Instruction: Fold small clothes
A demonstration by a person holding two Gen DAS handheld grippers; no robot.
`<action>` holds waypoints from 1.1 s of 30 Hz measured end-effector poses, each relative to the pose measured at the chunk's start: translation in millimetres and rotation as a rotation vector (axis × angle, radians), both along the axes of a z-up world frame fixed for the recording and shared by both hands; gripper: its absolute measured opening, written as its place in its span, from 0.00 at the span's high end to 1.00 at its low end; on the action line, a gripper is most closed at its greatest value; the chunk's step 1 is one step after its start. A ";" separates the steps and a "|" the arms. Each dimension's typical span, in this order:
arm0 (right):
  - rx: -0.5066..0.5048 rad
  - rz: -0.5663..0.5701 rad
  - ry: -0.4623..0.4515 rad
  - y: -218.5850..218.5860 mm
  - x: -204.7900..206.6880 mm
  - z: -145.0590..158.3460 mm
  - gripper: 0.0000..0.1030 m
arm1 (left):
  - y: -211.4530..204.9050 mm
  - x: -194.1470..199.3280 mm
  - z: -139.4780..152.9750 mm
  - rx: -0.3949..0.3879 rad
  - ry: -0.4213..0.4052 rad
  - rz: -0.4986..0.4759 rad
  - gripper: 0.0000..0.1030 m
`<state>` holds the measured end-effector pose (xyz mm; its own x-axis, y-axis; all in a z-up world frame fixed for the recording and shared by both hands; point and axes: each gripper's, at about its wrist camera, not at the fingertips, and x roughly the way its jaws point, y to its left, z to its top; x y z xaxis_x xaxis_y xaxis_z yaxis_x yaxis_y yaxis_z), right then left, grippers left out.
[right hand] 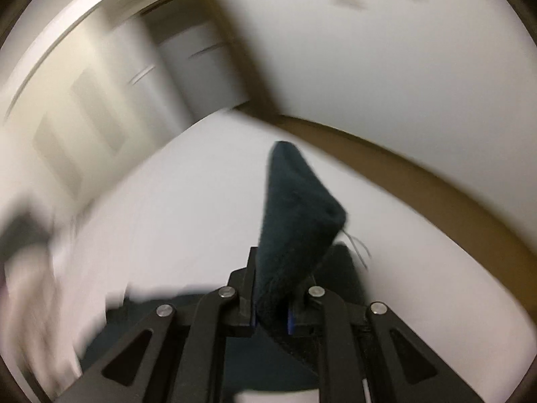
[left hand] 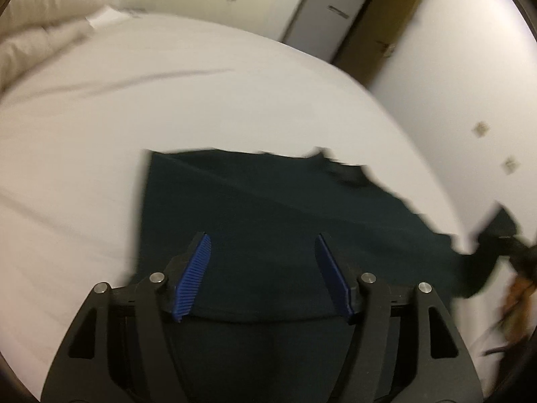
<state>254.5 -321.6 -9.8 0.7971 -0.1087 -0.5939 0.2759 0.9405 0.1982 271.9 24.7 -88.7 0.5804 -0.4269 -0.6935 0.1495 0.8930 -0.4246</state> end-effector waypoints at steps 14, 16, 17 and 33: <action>-0.429 0.302 0.122 186.8 10.4 -97.1 0.87 | -128.9 26.4 -42.0 -0.413 0.317 -0.245 0.36; -0.460 0.305 0.115 194.5 9.1 -98.7 0.87 | -143.9 39.0 -42.2 -0.455 0.343 -0.259 0.36; -0.487 0.310 0.107 199.5 8.2 -98.9 0.87 | -149.4 42.3 -43.2 -0.467 0.357 -0.263 0.34; -0.733 0.379 0.075 240.0 -14.1 -113.1 0.87 | -189.0 111.3 -75.3 -0.559 0.541 -0.285 0.30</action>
<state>240.4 -81.5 -122.8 0.8185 -0.2210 -0.5304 -0.0978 0.8560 -0.5076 383.2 -164.4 -163.9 0.0442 -0.8718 -0.4878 -0.0142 0.4877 -0.8729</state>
